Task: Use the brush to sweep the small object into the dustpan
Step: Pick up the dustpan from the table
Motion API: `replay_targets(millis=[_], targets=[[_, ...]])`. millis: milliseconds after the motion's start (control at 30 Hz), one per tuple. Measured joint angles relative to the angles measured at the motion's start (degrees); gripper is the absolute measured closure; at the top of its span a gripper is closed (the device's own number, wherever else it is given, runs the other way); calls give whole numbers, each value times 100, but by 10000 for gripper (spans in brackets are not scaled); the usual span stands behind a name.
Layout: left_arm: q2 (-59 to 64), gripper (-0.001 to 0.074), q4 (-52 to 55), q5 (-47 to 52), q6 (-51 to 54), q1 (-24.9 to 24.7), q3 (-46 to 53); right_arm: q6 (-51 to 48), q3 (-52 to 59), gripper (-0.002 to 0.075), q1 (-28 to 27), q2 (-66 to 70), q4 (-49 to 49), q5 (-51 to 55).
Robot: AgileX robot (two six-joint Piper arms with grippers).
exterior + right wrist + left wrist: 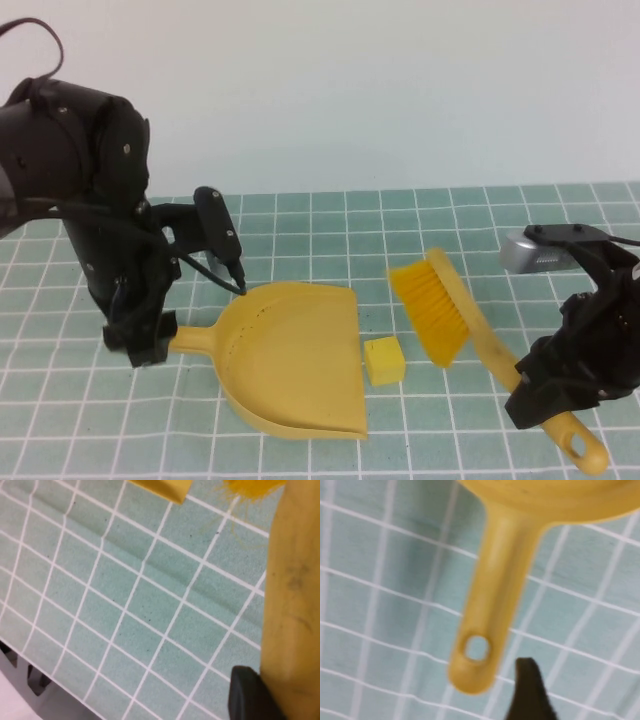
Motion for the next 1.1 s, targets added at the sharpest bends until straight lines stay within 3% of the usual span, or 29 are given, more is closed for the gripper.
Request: replay_targets(millis=[100, 233, 400, 533, 833, 900, 1100], targets=[[13, 346, 182, -461, 34, 0, -1, 159, 0, 552, 0, 10, -11, 11], [191, 362, 223, -1232, 151, 162, -1, 215, 0, 552, 0, 32, -59, 11], [511, 363, -52, -1215, -617, 438, -1, 228, 0, 552, 0, 32, -215, 22], [574, 359, -51, -1171, -515, 473, -1, 228, 0, 552, 0, 32, -239, 9], [584, 141, -249, -1280, 402, 473, -1, 825, 0, 552, 0, 32, -1047, 81], [584, 125, -262, -1170, 1067, 473, 33, 1096, 0, 552, 0, 32, -1328, 108], [597, 116, -671, -1092, 1754, 473, 48, 1311, 0, 552, 0, 32, -1510, 115]])
